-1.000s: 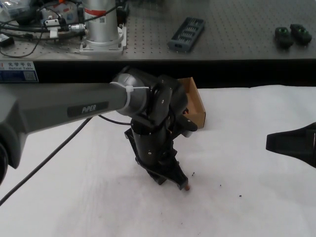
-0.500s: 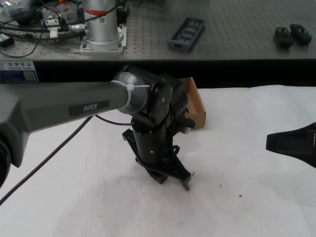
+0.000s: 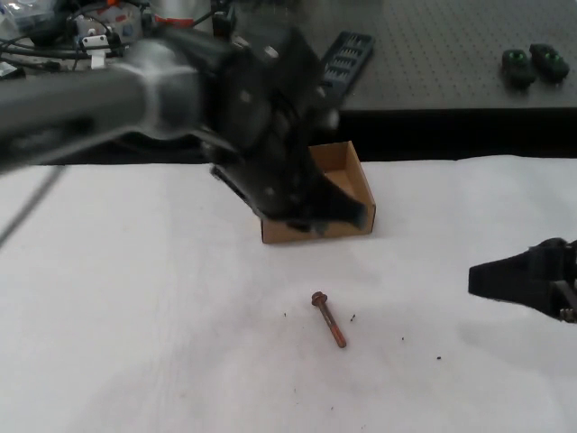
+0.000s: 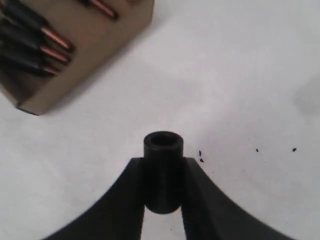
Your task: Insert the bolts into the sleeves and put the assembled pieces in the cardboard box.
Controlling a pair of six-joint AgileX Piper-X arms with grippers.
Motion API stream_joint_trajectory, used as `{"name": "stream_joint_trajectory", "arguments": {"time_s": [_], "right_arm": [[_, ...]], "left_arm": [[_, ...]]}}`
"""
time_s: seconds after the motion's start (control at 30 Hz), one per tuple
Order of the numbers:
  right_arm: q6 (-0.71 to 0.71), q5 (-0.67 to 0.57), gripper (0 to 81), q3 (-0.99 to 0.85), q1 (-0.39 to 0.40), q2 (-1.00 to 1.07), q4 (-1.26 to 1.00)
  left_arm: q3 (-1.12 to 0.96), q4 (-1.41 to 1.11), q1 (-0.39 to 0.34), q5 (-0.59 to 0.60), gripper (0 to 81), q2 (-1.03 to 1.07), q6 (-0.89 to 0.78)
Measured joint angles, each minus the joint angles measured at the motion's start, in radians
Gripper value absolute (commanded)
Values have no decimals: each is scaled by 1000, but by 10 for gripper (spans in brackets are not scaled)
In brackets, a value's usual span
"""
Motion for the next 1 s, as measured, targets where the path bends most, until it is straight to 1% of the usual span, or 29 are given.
{"name": "stream_joint_trajectory", "arguments": {"time_s": [0.1,0.2,0.27,0.3,0.37,0.4,0.5,0.63,0.7,0.73,0.8,0.83,0.87,0.93,1.0], "right_arm": [[-5,-1,118,-21,0,48,0],[-35,5,118,-68,3,115,0],[-58,26,118,-111,15,180,8],[-69,34,118,-135,26,217,14],[-98,60,118,-186,58,304,44],[-131,92,118,-248,103,390,83],[-190,155,118,-367,169,536,159],[-235,207,118,-519,237,724,272],[-249,225,143,-593,259,810,317],[-258,235,184,-631,265,847,342],[-275,275,292,-707,274,929,391],[-281,295,326,-742,274,952,417],[-285,319,339,-778,274,971,442],[-286,363,318,-831,274,1000,470],[-292,406,279,-880,274,1026,491]], "left_arm": [[105,-97,34,7,64,-114,-57],[260,-210,77,8,64,-260,-138],[388,-292,105,8,64,-368,-190],[511,-363,123,8,64,-465,-237],[622,-432,129,8,64,-573,-275],[662,-459,129,17,64,-615,-291],[773,-536,129,43,64,-726,-344],[872,-600,129,45,64,-765,-389],[939,-659,129,48,64,-765,-425],[968,-690,129,52,64,-763,-443],[1031,-769,129,72,64,-763,-510],[1067,-836,129,77,64,-763,-528],[1078,-864,129,83,64,-763,-540],[1085,-902,129,87,64,-763,-554],[1085,-928,129,89,64,-763,-558]]}}
